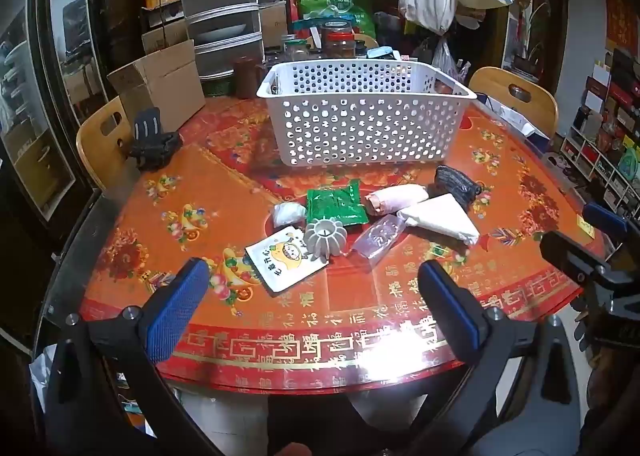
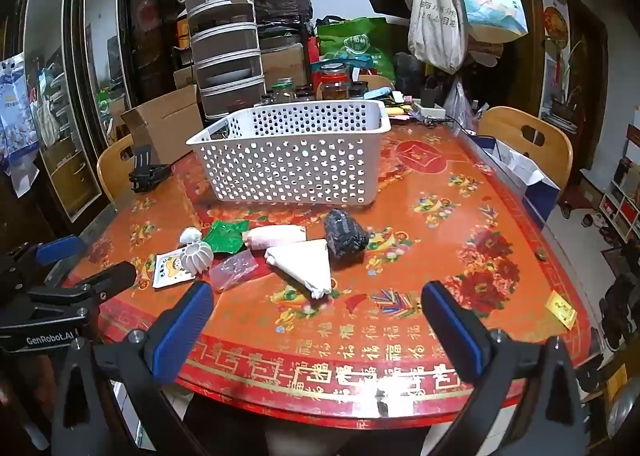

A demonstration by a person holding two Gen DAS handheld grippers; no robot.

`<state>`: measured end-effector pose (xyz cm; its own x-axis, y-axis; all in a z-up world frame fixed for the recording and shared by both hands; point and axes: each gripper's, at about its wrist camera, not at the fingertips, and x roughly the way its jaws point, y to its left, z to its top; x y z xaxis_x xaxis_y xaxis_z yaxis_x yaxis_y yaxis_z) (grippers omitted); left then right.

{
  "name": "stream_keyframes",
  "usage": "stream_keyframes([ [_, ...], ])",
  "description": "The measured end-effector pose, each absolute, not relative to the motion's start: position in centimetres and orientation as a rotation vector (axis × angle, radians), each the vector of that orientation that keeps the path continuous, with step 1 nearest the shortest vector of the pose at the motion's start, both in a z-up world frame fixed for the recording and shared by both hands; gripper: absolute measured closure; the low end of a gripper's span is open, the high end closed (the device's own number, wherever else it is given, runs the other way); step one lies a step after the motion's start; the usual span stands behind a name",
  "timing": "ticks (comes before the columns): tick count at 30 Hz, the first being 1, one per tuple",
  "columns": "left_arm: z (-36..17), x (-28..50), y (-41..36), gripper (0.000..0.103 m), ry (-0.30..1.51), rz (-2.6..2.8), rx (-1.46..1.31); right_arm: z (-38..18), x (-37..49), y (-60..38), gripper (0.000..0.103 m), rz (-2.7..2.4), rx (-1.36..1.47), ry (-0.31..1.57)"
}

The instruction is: Organize soft objects

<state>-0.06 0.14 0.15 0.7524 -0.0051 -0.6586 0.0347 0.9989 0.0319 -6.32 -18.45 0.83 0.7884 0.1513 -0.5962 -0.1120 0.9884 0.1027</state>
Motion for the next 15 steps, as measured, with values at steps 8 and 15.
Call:
stream_keyframes([
  [8,0.33,0.12,-0.33,0.0,0.705,-0.025,0.053,0.83,-6.18,-18.45,0.0,0.136,0.065,0.653],
  [15,0.75,-0.19,0.01,0.0,0.697,-0.032,0.042,0.97,-6.18,-18.4,0.0,0.141,0.064,0.648],
])
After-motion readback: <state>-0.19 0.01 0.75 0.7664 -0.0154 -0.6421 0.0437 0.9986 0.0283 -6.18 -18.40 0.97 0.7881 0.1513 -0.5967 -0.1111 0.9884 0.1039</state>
